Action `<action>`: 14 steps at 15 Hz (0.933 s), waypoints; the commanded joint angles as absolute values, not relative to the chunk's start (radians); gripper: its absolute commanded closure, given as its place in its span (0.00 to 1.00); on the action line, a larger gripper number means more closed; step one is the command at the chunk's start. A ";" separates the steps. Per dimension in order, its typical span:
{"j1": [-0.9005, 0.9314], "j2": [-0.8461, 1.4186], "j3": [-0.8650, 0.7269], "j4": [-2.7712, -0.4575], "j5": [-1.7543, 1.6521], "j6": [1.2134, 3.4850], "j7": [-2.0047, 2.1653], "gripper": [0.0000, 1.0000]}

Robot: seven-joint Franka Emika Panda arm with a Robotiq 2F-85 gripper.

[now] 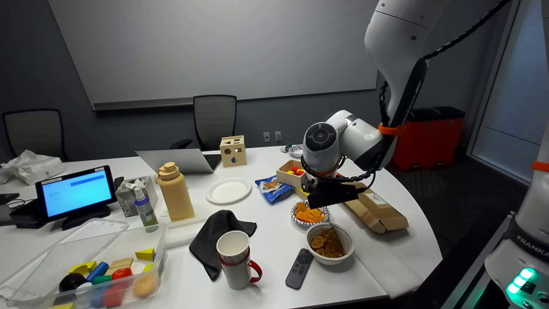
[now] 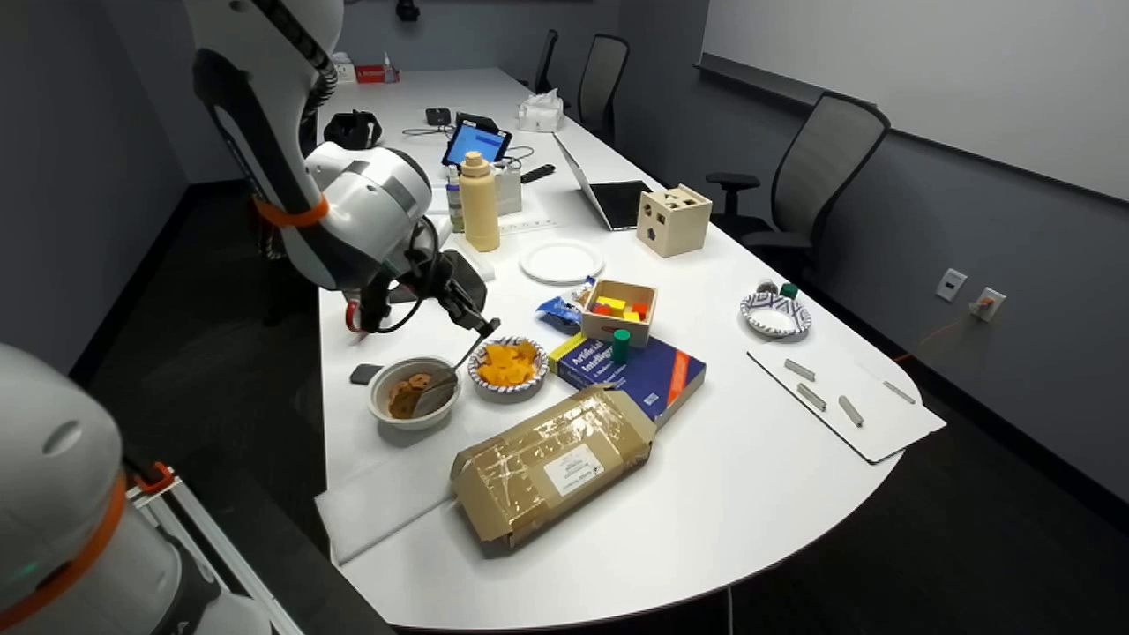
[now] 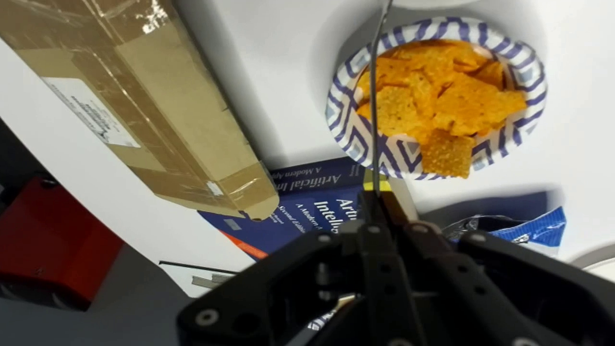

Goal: Stir the contents in the white bowl

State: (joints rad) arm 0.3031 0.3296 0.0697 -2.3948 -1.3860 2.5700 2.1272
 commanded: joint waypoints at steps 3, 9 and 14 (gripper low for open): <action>0.283 0.325 0.077 -2.393 -1.501 2.739 2.247 0.99; 0.282 0.349 0.077 -2.408 -1.387 2.701 2.103 0.99; 0.298 0.344 0.047 -2.375 -1.474 2.608 2.183 0.99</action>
State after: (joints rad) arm 0.2889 0.3553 0.0645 -2.3922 -1.4139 2.6346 2.1212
